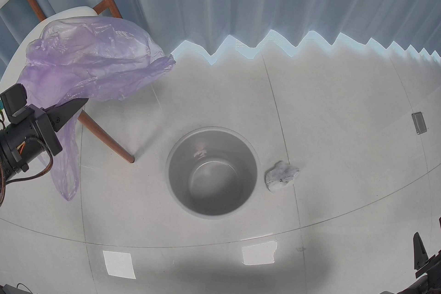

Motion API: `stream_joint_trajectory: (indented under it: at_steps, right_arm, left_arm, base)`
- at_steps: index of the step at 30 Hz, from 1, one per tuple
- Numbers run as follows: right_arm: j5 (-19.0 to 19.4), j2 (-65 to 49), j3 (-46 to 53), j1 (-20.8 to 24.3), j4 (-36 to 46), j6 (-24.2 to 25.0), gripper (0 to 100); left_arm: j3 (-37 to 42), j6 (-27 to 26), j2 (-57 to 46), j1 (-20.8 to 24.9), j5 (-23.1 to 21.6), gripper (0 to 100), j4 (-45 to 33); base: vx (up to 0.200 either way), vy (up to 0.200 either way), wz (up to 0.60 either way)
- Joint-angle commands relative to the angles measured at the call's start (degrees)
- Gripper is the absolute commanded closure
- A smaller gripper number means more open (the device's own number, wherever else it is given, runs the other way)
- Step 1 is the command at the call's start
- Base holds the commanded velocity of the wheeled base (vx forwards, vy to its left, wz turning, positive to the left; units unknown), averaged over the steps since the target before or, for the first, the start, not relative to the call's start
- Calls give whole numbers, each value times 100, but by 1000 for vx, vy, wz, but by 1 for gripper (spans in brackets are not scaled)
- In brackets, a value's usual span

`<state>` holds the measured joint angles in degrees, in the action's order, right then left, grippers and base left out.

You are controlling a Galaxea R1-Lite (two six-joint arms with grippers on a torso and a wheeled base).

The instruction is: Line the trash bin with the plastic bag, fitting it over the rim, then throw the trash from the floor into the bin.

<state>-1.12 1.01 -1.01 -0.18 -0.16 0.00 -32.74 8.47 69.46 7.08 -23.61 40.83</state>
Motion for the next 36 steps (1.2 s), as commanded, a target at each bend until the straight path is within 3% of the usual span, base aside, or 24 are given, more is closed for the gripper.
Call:
stream_joint_trajectory:
  at_steps: [1, 10, 19, 30, 36]
  right_arm:
    - [-2, -101, 101, 1, -2, 0, 0]
    - [-2, -101, 101, 1, -2, 0, 0]
    - [-2, -101, 101, 1, -2, 0, 0]
    - [-2, -101, 101, 1, -2, 0, 0]
    - [-2, -101, 101, 1, -2, 0, 0]
  left_arm:
    - [-39, 23, -82, 461, 6, 100, 4]
    - [277, 726, -170, 1401, 6, 100, 13]
    - [312, 823, -73, 2403, 6, 100, 13]
    - [-338, 814, 902, 2693, 6, 100, 189]
    - [-487, 823, 1518, 3018, 94, 100, 1191]
  base:
    - [0, 0, 0]
    - [0, 0, 0]
    - [0, 0, 0]
    - [0, 0, 0]
    - [0, 0, 0]
